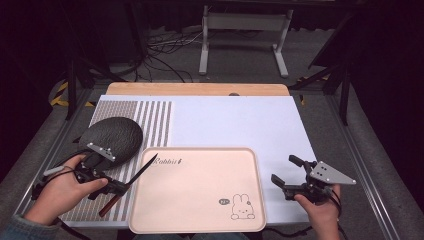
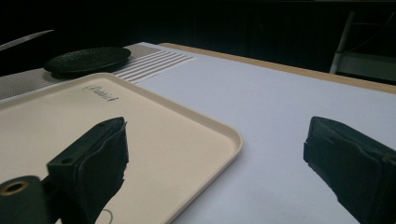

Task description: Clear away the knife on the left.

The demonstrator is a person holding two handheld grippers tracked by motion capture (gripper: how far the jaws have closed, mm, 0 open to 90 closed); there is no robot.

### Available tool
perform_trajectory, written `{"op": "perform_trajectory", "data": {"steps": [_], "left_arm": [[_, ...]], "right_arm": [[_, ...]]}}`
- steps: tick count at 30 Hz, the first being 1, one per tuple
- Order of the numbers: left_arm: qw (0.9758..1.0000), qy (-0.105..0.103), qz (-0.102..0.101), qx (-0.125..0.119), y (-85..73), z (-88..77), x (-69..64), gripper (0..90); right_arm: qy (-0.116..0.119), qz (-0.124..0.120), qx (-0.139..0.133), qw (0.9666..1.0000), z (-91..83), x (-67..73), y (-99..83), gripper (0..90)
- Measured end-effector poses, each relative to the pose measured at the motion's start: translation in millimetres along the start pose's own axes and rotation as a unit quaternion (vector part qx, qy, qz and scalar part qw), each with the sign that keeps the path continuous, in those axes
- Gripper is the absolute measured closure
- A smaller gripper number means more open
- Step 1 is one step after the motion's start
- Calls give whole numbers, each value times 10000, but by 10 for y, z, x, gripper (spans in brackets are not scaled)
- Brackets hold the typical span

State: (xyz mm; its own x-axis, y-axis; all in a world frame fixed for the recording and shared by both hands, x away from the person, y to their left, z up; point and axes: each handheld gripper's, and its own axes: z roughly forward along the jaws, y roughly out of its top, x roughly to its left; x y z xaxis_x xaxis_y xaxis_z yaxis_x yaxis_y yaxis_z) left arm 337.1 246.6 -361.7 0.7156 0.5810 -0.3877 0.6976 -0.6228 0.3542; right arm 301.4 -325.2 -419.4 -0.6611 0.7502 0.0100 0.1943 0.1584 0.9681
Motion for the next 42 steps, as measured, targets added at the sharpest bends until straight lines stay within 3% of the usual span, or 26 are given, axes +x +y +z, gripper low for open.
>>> {"op": "perform_trajectory", "data": {"steps": [6, 15, 25, 30, 32, 35, 42], "left_arm": [[10000, 5, -74, -50, 112, 74, -70, 777], [10000, 31, -28, -69, 245, 223, -174, 777], [10000, 15, -45, -31, 351, 376, -214, 777], [9997, 30, -243, -40, 375, 472, -212, 776], [9996, 138, -263, 1, 384, 523, -203, 776], [9995, 64, -312, 48, 389, 585, -191, 776], [9989, 135, -450, 74, 391, 689, -177, 776]], "right_arm": [[-2, 6, 4, 10000, 6, -18, 2, 71], [7, 12, 6, 10000, 16, -27, 6, 70], [14, -3, -1, 10000, 2, -37, 6, 70], [-2, 5, 9, 10000, -5, -43, 4, 69], [-21, -15, -21, 10000, -10, -44, 7, 69], [-29, -5, -26, 10000, -17, -42, 12, 70], [-35, -17, -22, 10000, -18, -45, 10, 69]]}}
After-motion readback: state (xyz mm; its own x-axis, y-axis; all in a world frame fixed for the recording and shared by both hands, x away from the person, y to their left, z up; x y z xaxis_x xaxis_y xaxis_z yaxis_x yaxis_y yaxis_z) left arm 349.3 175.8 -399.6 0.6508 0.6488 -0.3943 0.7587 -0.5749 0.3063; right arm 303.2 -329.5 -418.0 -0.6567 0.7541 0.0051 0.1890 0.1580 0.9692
